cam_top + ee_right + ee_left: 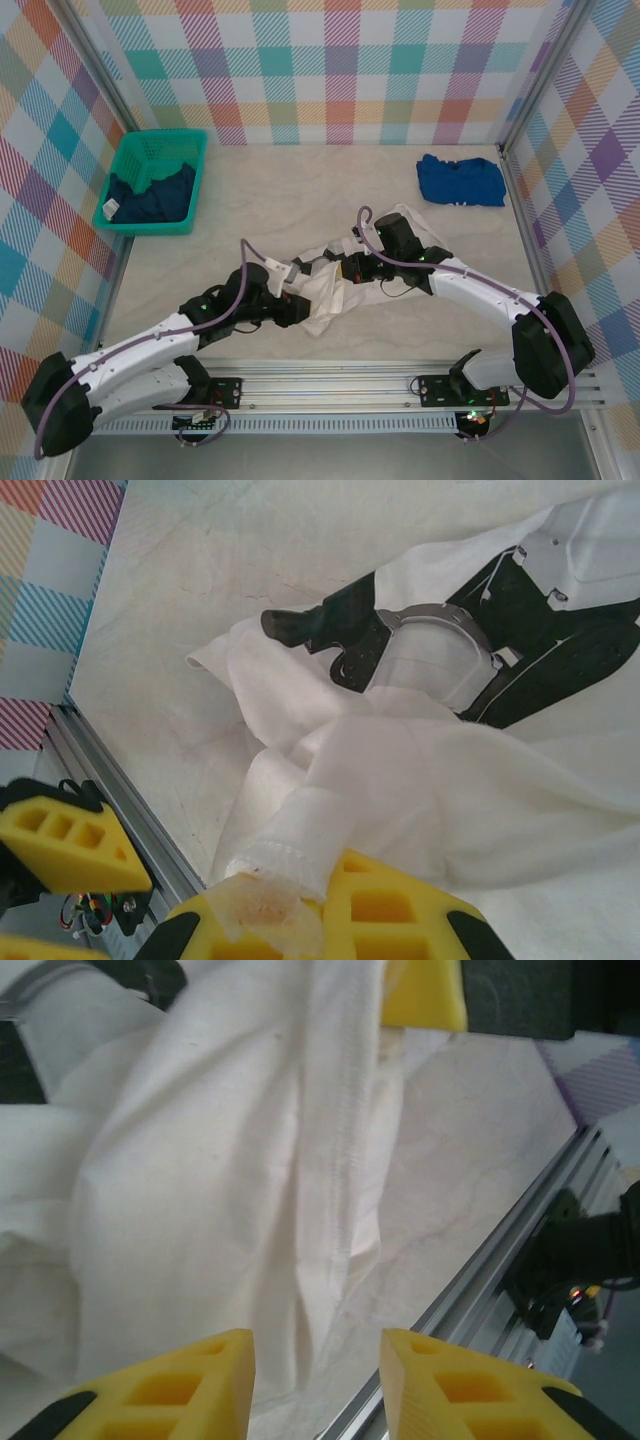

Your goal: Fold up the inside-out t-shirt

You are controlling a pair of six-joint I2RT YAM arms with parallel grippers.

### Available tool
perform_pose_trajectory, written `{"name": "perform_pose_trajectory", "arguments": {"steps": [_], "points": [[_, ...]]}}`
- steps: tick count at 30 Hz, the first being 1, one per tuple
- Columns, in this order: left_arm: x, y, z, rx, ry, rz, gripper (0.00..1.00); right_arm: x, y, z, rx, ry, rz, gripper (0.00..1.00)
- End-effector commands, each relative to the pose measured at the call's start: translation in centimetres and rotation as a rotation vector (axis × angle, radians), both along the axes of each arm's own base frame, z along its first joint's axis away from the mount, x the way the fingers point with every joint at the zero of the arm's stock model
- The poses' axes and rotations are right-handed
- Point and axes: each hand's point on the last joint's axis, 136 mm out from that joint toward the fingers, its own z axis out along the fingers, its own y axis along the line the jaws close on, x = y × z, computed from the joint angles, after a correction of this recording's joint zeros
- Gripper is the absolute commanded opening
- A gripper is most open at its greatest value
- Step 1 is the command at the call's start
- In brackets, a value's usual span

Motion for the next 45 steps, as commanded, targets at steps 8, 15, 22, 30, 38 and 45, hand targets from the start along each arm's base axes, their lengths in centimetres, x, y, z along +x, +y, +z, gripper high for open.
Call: {"name": "perform_pose_trajectory", "arguments": {"steps": [8,15,22,30,38,45], "points": [[0.0,-3.3,-2.5,0.306,-0.110,-0.121,0.40,-0.1,-0.1,-0.1,-0.006,0.007,-0.005,0.00],[0.0,-1.7,-4.4,0.460,-0.116,-0.118,0.47,0.1,-0.4,-0.2,-0.021,0.003,-0.009,0.00],[-1.2,-1.6,-4.4,0.484,-0.146,-0.188,0.47,0.5,-0.4,-0.3,-0.022,0.001,-0.005,0.00],[-0.1,-2.7,-3.5,0.526,-0.236,-0.196,0.06,0.7,-0.8,0.0,-0.045,0.003,-0.017,0.00],[0.1,-0.9,3.8,0.256,-0.254,-0.122,0.00,1.6,-3.6,3.3,-0.168,-0.117,-0.049,0.00],[2.2,-0.2,6.5,0.076,-0.115,-0.062,0.00,4.1,-3.6,5.4,-0.199,-0.216,-0.069,0.00]]}}
